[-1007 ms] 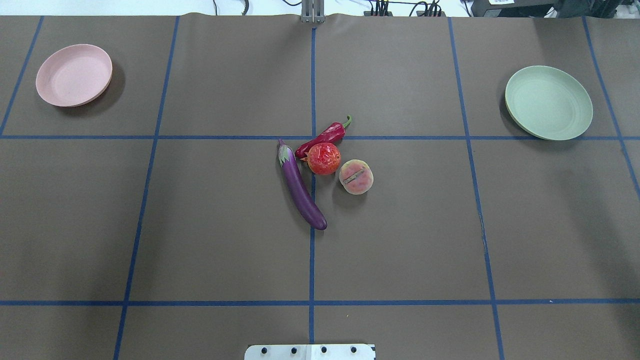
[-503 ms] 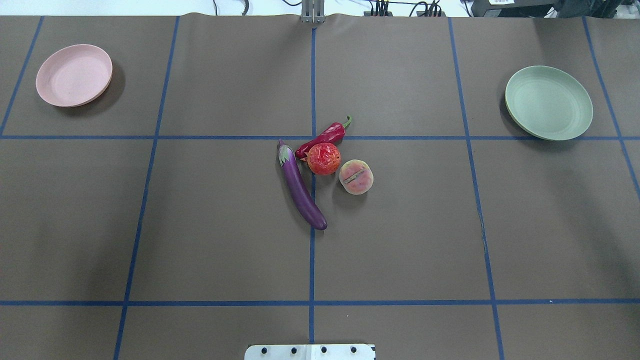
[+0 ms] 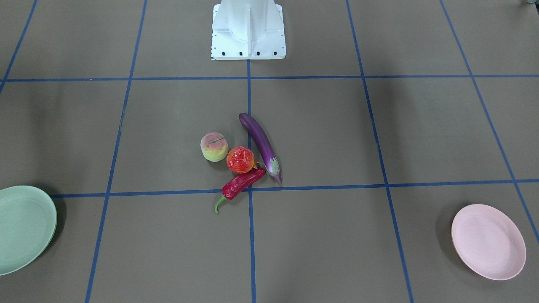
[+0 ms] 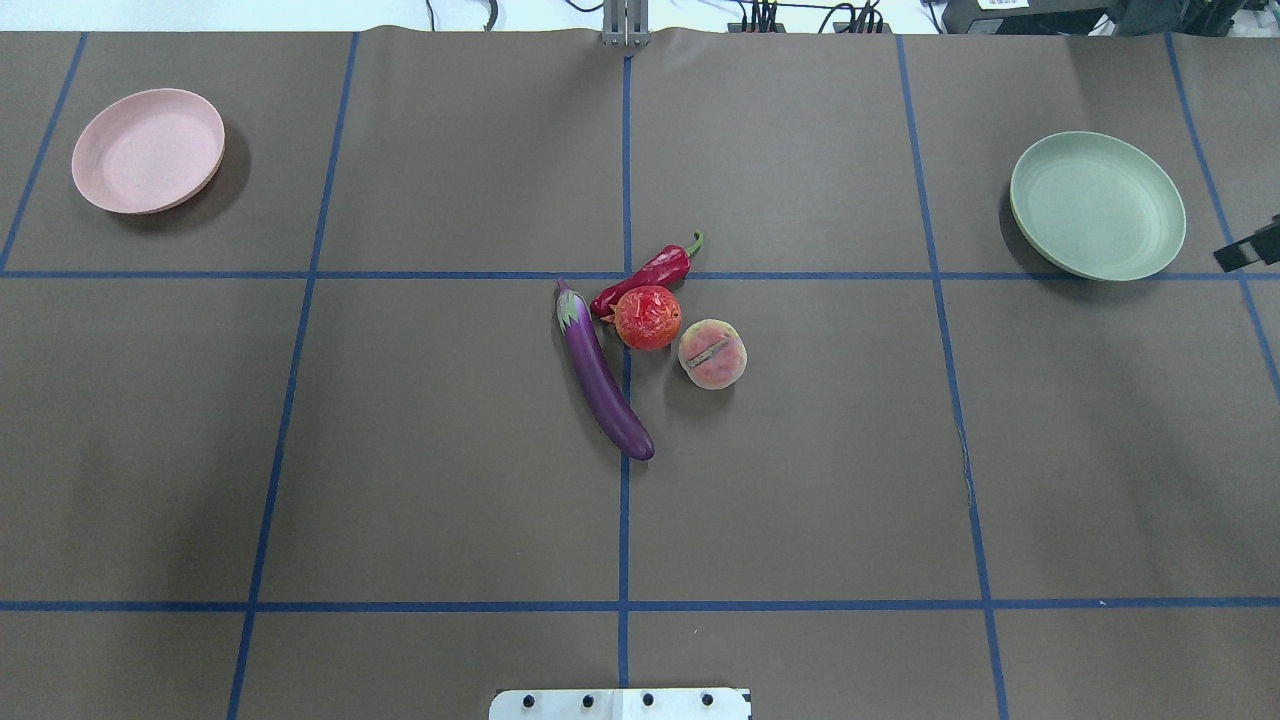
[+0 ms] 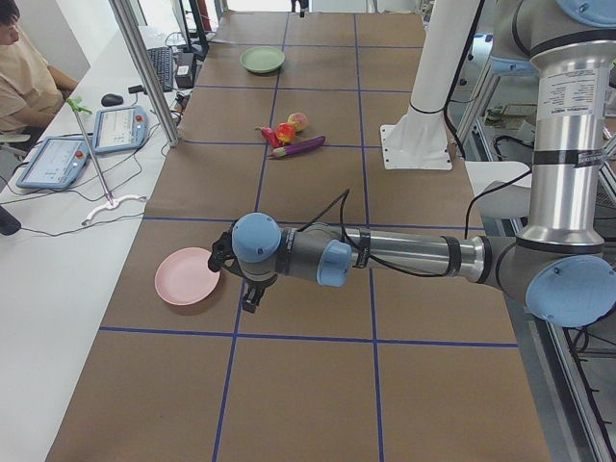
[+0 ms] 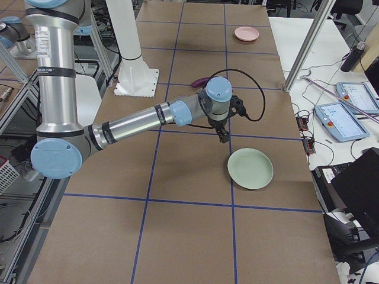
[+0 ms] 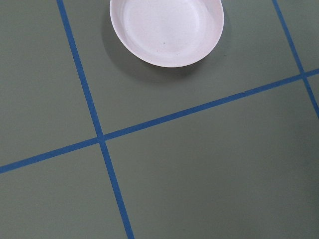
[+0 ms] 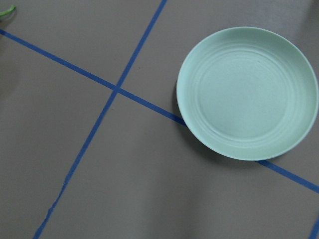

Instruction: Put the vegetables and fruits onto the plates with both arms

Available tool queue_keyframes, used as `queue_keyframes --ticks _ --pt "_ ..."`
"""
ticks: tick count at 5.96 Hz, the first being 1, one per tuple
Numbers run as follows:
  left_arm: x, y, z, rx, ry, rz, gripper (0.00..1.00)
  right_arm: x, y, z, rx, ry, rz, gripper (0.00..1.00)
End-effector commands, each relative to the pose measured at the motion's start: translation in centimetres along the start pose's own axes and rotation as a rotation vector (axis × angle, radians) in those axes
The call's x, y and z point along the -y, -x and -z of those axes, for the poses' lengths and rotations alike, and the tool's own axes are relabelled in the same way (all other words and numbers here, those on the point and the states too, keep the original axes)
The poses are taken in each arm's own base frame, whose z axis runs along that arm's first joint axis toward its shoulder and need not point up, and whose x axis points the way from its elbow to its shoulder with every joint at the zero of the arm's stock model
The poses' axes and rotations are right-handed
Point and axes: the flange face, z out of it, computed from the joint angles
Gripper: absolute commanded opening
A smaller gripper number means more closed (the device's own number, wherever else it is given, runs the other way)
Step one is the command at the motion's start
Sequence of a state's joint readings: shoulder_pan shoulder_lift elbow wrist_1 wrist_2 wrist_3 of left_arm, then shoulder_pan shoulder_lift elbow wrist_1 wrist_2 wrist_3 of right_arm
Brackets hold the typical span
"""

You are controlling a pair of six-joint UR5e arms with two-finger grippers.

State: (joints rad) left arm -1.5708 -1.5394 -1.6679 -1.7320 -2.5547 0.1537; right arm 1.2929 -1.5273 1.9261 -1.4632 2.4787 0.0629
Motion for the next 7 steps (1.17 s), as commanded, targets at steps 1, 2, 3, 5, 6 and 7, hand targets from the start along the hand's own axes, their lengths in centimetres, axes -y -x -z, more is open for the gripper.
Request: queue_keyframes --ticks 1,2,3,5,6,7 --pt "0.2 -0.2 0.1 0.008 -0.023 -0.039 1.0 6.9 10.0 -4.8 0.034 0.018 -0.046 1.0" --pt "0.1 -0.2 0.1 0.007 -0.021 -0.032 1.0 10.1 17.7 -8.5 0.003 0.006 -0.094 1.0" --pt "0.1 -0.2 0.1 0.005 -0.02 -0.031 1.0 11.5 26.4 -13.7 -0.046 -0.015 -0.083 1.0" --pt "0.1 -0.3 0.1 0.005 -0.024 -0.001 1.0 14.1 35.8 -20.7 -0.141 -0.067 -0.02 0.99" --pt "0.1 -0.3 0.1 0.005 -0.024 -0.001 1.0 15.1 37.0 -23.2 -0.173 -0.058 -0.008 0.99" --pt "0.1 -0.3 0.1 0.005 -0.024 0.001 1.0 14.8 37.3 -24.7 -0.197 -0.048 0.005 0.98"
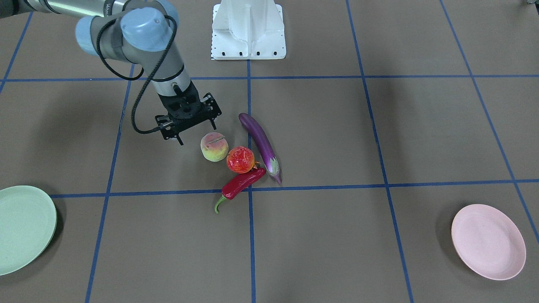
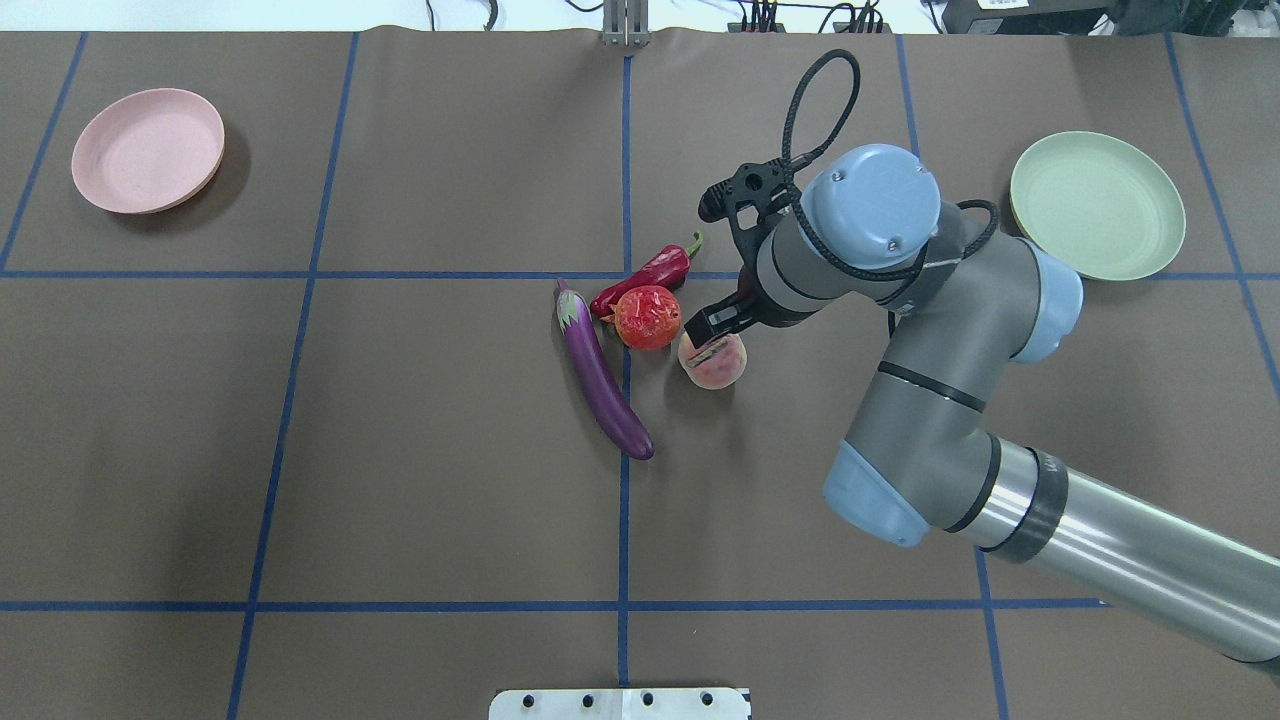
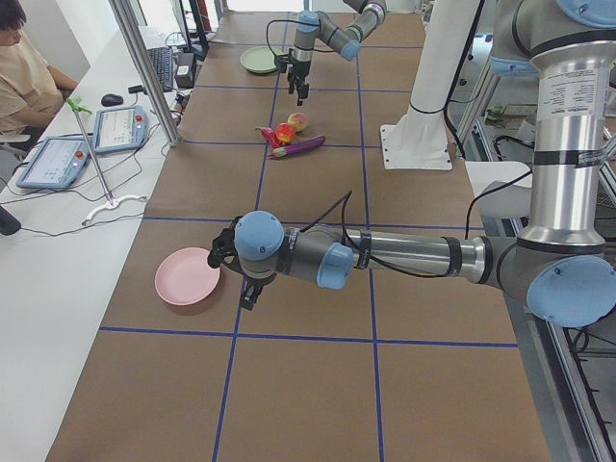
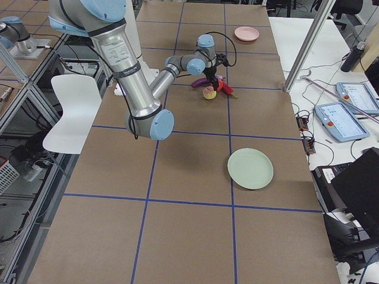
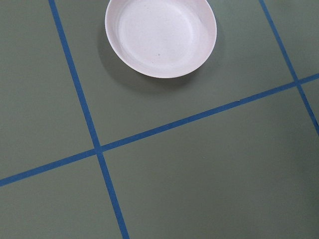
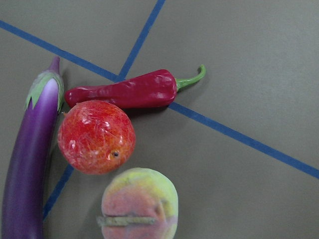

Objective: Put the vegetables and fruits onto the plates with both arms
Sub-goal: 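Reach the right gripper down and grasp the peach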

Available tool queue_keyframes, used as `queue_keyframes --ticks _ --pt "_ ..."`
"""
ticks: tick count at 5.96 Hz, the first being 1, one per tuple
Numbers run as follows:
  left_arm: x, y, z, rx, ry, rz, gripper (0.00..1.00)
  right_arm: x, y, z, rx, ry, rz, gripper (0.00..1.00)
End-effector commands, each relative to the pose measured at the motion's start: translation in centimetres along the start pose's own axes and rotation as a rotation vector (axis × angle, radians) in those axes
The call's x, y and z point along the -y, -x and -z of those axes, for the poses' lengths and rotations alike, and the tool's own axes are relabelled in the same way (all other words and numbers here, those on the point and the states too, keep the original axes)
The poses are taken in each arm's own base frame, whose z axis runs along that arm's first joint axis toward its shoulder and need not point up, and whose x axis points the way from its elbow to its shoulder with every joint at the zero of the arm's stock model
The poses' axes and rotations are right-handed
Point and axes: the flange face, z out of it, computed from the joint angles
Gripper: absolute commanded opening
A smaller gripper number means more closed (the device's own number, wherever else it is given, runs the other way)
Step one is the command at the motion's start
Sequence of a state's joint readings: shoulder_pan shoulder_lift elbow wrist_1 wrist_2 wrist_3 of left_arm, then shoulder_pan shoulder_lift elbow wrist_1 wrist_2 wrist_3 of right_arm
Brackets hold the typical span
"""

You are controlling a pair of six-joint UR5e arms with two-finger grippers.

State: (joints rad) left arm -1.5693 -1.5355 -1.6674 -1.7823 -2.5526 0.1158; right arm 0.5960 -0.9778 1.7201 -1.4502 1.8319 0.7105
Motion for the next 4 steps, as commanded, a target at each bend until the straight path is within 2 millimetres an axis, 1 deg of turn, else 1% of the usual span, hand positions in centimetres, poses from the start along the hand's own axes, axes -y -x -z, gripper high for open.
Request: queue_keyframes --ticks 1,3,4 --pt "0.0 0.0 0.0 -0.001 0.0 0.002 1.0 -0.8 2.2 -2.7 -0.045 0.004 0.034 0.98" --pt "0.0 0.0 0.0 -0.001 0.0 0.002 1.0 -2.0 3.2 -4.6 -0.087 0.003 0.056 0.98" --pt "0.0 0.0 0.0 -0.001 0.0 0.002 1.0 -2.0 3.6 -5.4 -0.1 0.005 0.06 0.98"
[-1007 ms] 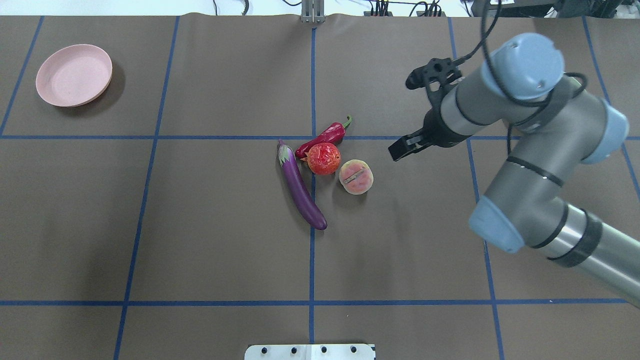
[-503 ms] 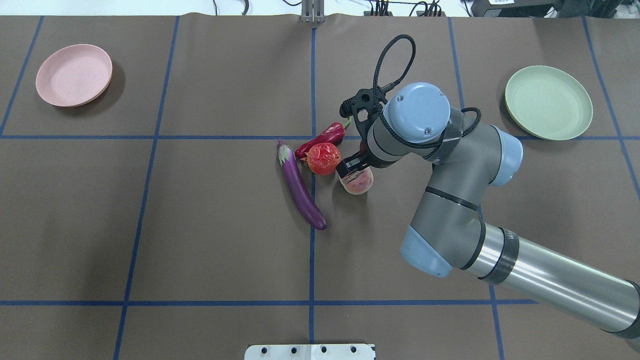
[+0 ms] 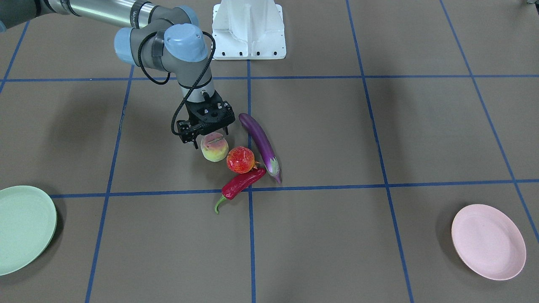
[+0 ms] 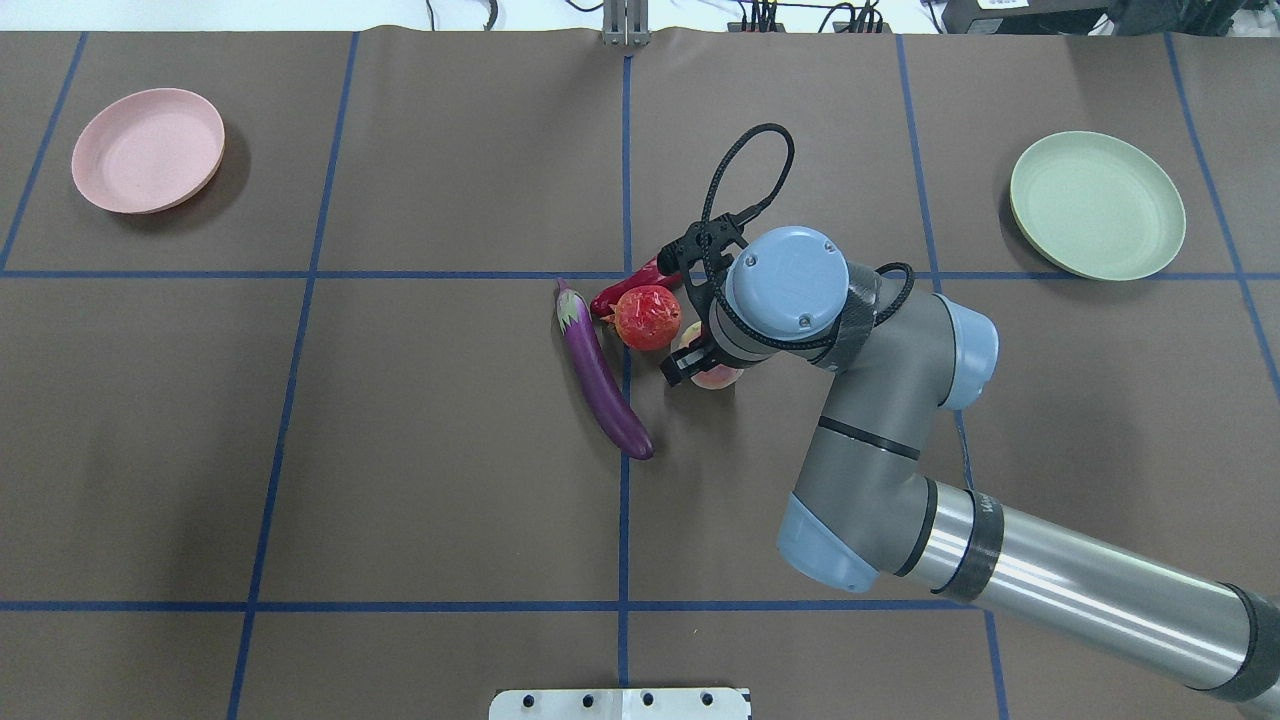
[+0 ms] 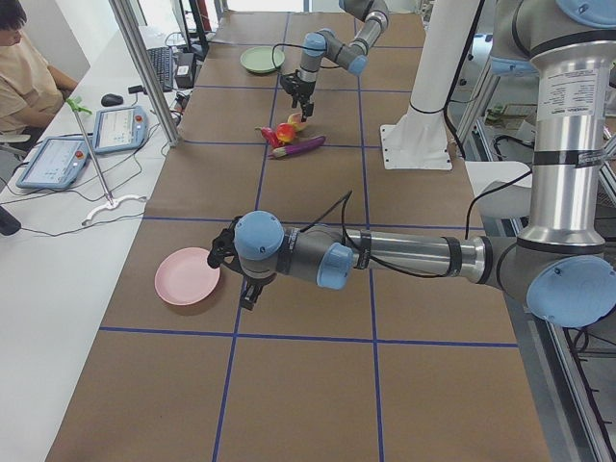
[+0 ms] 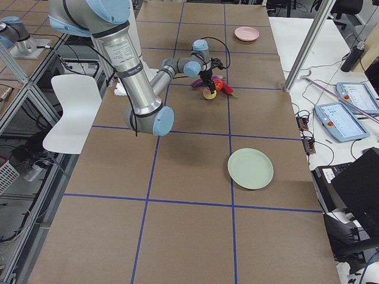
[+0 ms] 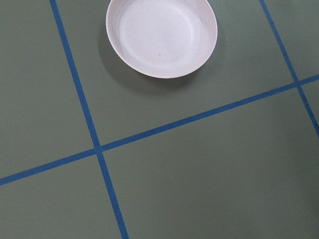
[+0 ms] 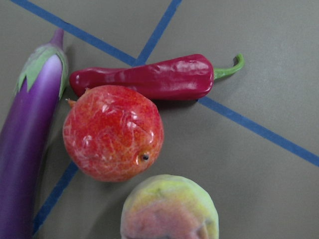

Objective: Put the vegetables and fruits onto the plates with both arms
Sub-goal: 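Reach the right gripper down and grasp the peach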

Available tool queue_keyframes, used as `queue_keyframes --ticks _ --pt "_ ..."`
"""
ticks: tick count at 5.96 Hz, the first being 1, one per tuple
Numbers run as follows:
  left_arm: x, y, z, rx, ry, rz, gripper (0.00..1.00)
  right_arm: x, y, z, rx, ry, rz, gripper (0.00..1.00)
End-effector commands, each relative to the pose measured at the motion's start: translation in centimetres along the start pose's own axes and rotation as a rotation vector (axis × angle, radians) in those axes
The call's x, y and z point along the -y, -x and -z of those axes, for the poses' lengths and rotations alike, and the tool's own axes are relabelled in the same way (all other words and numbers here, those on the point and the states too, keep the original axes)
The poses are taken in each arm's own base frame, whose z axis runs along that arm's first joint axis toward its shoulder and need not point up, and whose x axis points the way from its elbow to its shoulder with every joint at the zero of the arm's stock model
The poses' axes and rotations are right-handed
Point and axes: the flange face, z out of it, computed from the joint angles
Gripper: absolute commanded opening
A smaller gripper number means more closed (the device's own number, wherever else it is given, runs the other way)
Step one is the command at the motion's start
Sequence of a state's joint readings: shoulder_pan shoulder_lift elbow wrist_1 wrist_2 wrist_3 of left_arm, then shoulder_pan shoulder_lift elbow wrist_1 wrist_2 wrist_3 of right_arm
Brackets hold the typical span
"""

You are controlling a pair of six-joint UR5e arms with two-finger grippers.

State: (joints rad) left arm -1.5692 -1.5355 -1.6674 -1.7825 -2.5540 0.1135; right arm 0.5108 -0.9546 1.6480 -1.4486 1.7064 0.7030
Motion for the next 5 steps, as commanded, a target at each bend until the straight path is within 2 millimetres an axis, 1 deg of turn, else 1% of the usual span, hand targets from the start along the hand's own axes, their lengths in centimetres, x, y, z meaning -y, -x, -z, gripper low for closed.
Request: queue_keyframes --ticks 1,2,3,4,5 --pt "0.0 0.0 0.0 0.0 0.001 0.001 1.0 -0.4 0.5 -1.6 -0.026 0.013 0.006 0.98" --pt "0.0 0.0 0.0 0.0 0.001 0.001 1.0 -0.7 0.6 -2.3 -0.04 0.016 0.009 0.98" --pt "0.0 0.0 -0.1 -0.001 0.002 0.0 1.0 -0.7 0.4 -2.6 -0.046 0.018 0.01 0.92" --pt "0.0 0.0 -0.1 -0.002 0.002 0.0 1.0 0.0 0.9 -1.9 -0.037 0.006 0.005 0.39" --pt "0.1 0.0 0.0 0.0 0.0 0.0 1.0 0.6 1.5 -1.0 -0.02 -0.01 -0.027 0.0"
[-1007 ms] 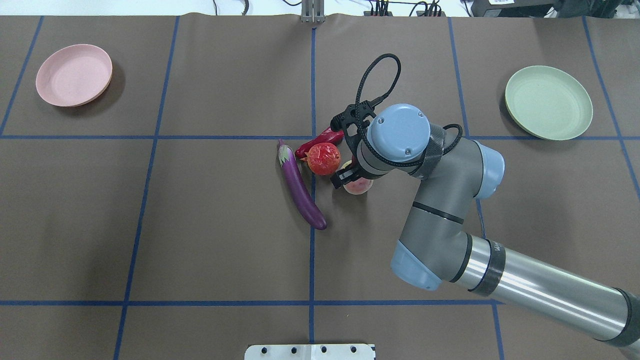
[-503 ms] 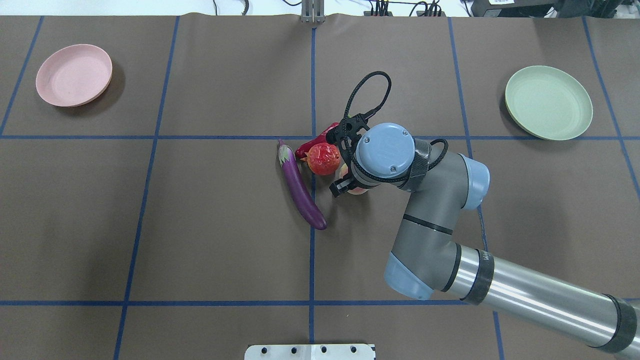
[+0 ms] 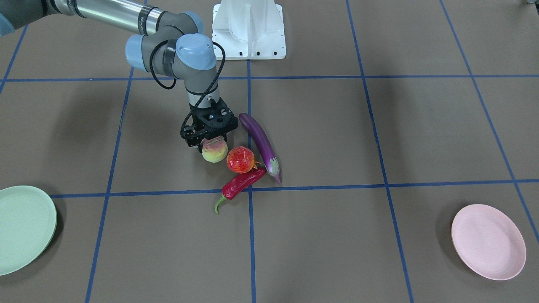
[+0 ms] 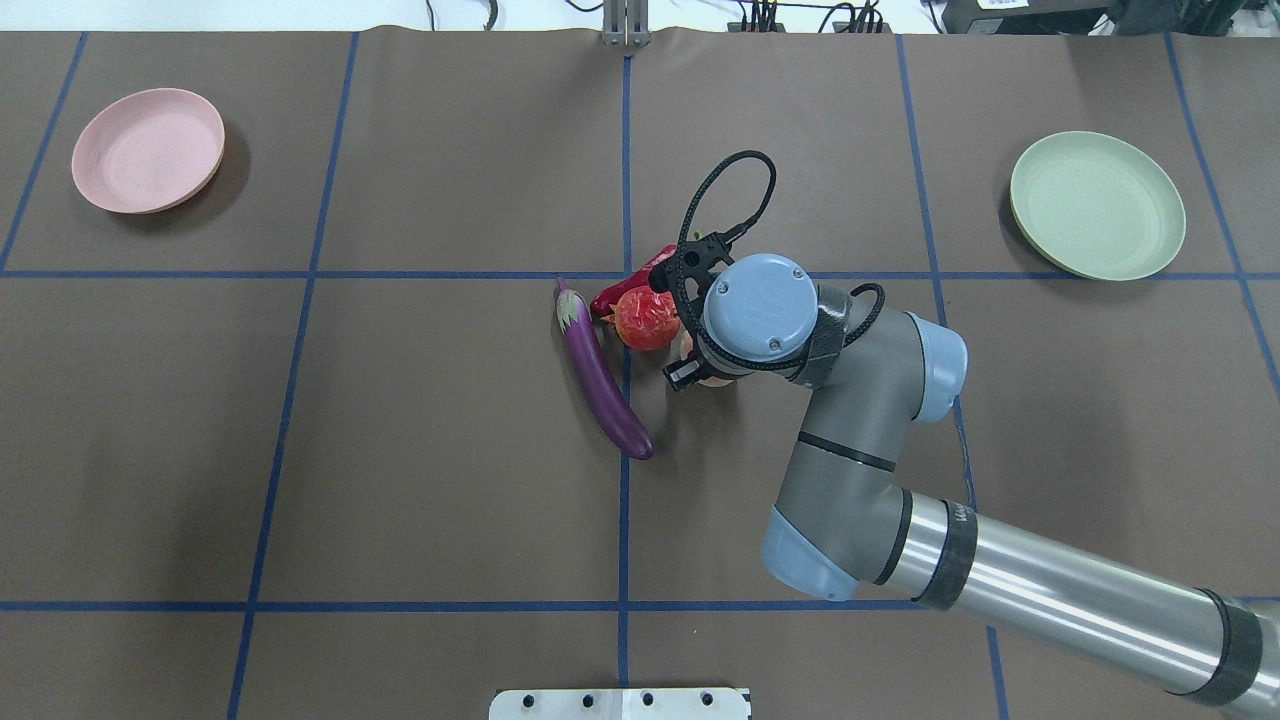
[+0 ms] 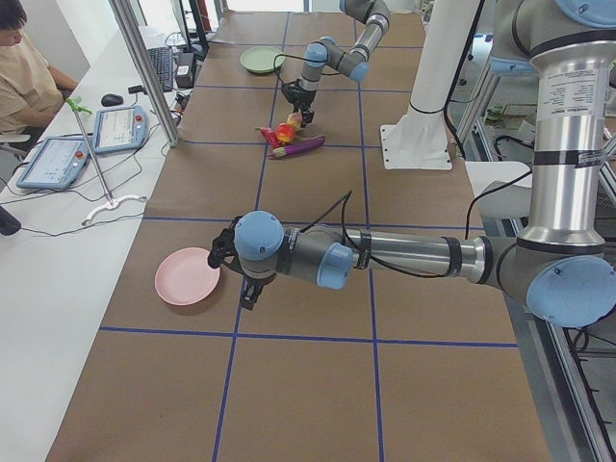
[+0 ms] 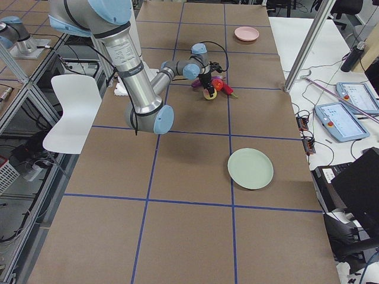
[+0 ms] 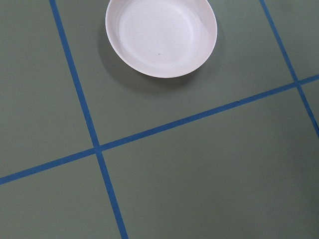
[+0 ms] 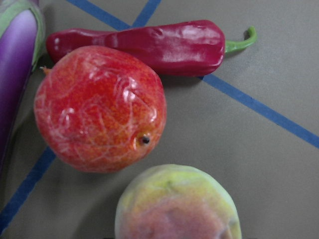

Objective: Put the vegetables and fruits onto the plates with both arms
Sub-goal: 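Reach the right gripper down and grasp the peach, then carry the peach with the right gripper onto the green plate and release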

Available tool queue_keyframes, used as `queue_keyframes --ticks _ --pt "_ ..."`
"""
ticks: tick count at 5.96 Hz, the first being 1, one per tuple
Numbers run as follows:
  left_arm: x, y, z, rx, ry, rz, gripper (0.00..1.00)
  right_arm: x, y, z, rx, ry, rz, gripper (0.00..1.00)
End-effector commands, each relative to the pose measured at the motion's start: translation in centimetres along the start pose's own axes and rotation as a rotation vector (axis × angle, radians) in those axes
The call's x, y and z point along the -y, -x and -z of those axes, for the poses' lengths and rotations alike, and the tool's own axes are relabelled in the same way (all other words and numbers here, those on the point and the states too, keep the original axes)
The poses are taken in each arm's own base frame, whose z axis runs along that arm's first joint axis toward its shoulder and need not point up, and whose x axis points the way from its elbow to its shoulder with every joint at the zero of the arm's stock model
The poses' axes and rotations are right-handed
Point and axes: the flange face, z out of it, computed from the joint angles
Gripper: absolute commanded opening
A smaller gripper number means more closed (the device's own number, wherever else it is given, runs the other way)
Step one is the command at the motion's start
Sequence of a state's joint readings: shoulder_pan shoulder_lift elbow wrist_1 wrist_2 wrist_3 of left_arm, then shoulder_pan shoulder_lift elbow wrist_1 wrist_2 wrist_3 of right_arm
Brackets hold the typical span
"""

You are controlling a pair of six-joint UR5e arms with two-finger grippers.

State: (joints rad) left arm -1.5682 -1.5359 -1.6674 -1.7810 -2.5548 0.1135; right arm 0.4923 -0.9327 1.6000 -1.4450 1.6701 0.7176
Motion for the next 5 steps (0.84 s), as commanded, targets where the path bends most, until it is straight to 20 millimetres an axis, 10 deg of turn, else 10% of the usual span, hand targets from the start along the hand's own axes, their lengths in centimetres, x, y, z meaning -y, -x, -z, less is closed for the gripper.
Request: queue_keyframes --ticks 1,3,5 --pt "0.0 0.0 0.0 0.0 -0.002 0.0 1.0 1.9 -1.4 2.3 0.023 -0.034 -0.06 0.0" --pt "0.0 0.0 0.1 0.0 -0.002 -0.002 1.0 5.7 -13.5 5.1 0.061 0.006 -0.048 0.0" --pt "0.1 -0.1 0.1 -0.001 -0.002 -0.005 1.0 5.6 -34.2 7.6 0.066 0.059 0.108 0.0"
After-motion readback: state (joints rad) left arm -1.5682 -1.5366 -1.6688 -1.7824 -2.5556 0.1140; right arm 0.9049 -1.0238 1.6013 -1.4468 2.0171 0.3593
